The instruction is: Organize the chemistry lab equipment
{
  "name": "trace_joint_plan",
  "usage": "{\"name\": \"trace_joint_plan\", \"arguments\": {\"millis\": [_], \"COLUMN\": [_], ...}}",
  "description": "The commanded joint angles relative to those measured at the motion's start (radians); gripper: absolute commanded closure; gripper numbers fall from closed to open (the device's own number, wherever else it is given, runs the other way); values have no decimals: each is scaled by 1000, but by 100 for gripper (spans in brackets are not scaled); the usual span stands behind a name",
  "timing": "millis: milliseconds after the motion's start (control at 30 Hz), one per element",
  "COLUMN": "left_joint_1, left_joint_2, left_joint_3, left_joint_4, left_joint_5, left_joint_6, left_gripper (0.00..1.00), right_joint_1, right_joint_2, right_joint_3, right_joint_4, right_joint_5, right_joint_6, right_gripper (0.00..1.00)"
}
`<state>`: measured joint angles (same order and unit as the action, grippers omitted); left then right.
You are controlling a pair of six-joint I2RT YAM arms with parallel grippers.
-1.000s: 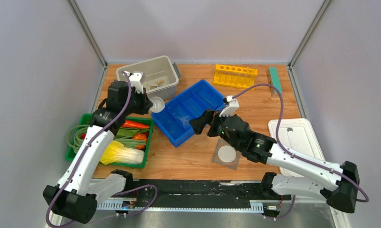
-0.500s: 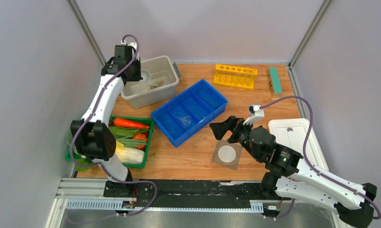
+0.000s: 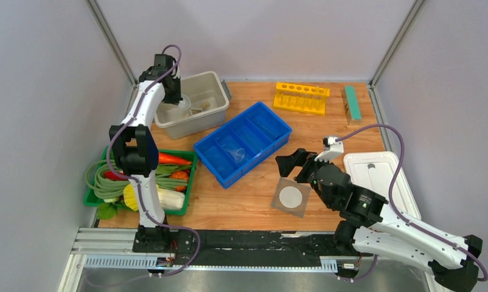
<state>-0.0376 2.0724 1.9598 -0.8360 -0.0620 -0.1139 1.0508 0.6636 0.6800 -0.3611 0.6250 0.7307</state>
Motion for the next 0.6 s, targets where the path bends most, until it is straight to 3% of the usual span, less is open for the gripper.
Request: {"name": "trace_joint_plan", "arguments": {"millis": [0, 300, 567], "left_joint_1": [7, 10, 8], "left_joint_2": [41, 38, -109], "left_joint_3": [56, 73, 76], "left_joint_4": [-51, -78, -110], "left_joint_5": [-7, 13, 89], "left_joint_6": [28, 25, -6], "left_gripper": [89, 70, 50], "right_joint_1": [0, -3, -8], "right_joint_2": [17, 10, 1], "right_joint_3": [49, 58, 66], "right_joint_4": [-9, -101, -142], "right_joint_5": [79, 88, 52], "right_joint_6": [15, 111, 141], "right_gripper": [0, 0, 0]}}
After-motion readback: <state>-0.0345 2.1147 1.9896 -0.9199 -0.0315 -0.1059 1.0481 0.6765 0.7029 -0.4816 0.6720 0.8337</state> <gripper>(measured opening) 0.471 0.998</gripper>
